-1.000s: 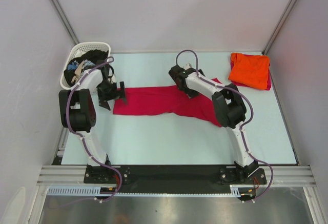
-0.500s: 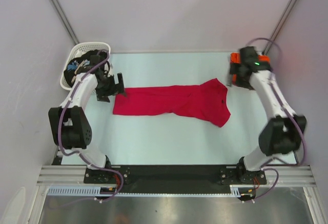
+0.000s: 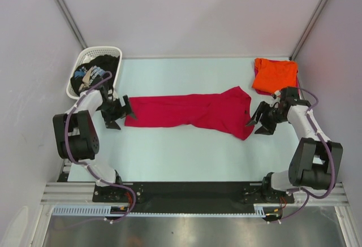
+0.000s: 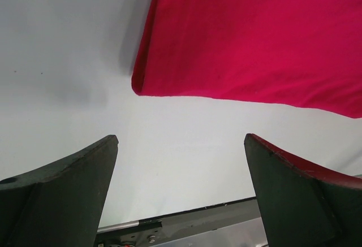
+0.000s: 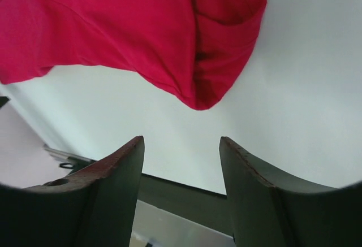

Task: Fold and stack the t-shirts
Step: Fold the other side of the tshirt into a rectangle

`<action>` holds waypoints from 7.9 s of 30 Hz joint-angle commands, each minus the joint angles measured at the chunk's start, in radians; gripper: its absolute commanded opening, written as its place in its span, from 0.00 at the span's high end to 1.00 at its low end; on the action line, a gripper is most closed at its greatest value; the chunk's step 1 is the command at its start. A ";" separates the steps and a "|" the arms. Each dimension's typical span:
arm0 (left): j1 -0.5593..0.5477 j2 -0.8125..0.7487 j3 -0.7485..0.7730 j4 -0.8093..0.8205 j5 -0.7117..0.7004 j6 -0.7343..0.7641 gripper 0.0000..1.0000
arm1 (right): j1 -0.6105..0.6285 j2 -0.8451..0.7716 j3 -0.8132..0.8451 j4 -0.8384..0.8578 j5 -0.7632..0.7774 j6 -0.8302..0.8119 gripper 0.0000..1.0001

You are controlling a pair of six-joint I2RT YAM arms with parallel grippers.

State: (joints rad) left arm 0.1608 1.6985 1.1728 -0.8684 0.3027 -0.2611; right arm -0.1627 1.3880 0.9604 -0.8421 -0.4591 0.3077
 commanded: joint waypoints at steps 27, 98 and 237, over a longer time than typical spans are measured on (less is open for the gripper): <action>0.022 0.279 0.257 0.046 0.079 0.030 0.30 | 0.043 0.391 0.067 0.235 -0.193 0.041 0.58; 0.020 0.132 0.145 -0.224 -0.159 0.049 0.00 | 0.160 0.315 0.297 -0.345 0.321 -0.041 0.07; -0.348 0.421 0.588 -0.281 -0.412 0.143 0.01 | 0.586 0.792 0.815 -0.333 0.402 -0.134 1.00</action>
State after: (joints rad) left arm -0.1833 2.0766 1.7077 -1.1191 -0.0368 -0.1123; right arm 0.4137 2.2181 1.7962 -1.1713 -0.0448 0.1814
